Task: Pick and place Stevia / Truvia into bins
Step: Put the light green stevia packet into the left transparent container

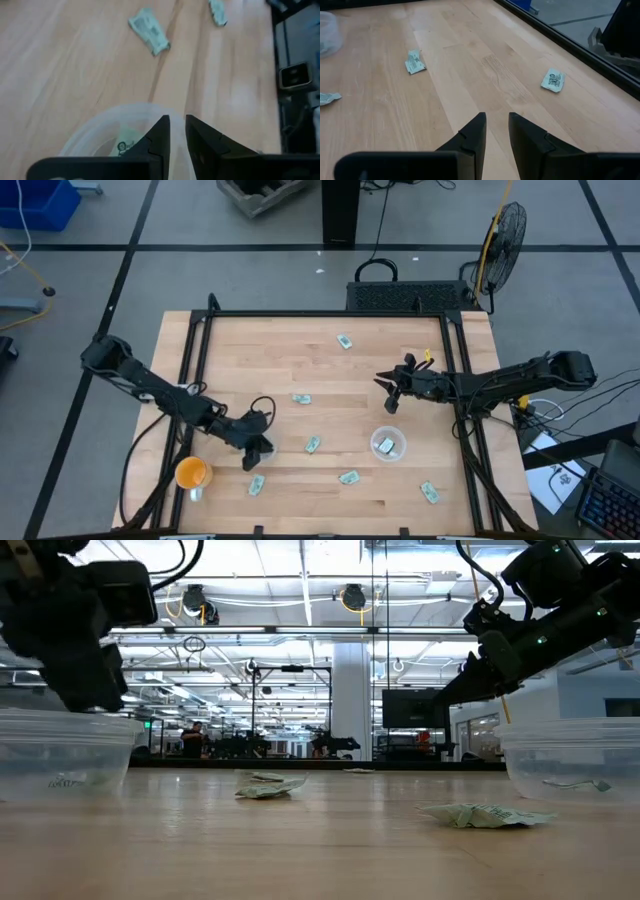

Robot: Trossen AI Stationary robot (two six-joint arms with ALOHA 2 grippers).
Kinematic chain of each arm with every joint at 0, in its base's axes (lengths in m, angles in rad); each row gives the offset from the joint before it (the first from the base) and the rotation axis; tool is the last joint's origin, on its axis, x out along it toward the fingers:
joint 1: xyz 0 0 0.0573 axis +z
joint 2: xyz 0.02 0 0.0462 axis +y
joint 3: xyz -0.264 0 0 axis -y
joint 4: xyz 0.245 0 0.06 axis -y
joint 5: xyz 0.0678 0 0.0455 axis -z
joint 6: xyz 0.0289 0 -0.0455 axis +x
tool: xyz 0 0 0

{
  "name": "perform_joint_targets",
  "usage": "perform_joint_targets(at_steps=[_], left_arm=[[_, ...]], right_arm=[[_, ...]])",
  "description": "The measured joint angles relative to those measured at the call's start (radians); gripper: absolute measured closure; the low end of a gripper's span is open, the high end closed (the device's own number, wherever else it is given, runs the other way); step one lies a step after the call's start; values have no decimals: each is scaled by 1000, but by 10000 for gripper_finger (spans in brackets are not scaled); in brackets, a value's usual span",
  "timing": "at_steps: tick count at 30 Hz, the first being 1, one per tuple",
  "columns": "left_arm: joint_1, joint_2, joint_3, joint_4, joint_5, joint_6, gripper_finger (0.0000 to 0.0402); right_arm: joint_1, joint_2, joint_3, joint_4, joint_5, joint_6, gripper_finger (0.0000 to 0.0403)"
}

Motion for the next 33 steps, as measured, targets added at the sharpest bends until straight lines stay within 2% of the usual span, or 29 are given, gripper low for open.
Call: perform_joint_targets(at_steps=[4, 9, 12, 16, 21, 25, 29, 33], left_arm=[[11, -76, 0, 7, -24, 28, 346], [64, -178, 0, 11, -125, 136, 346], [124, -212, 0, 11, -166, 197, 335], [218, -213, 0, 1, -162, 262, 312], [315, -133, 0, 2, -163, 281, 280], [379, -41, 0, 5, -156, 184, 266], [438, 48, 0, 27, -67, 84, 264], [476, 122, 0, 95, -30, 7, 269]], right_arm=[[0, 0, 0, 2, 0, 0, 328], [0, 0, 0, 8, 0, 0, 328], [0, 0, 0, 12, 1, 0, 328], [0, 0, 0, 13, 1, 0, 328], [0, 0, 0, 13, 2, 0, 328], [0, 0, 0, 12, 2, 0, 328], [0, 0, 0, 10, 2, 0, 328], [0, 0, 0, 10, 2, 0, 328]])
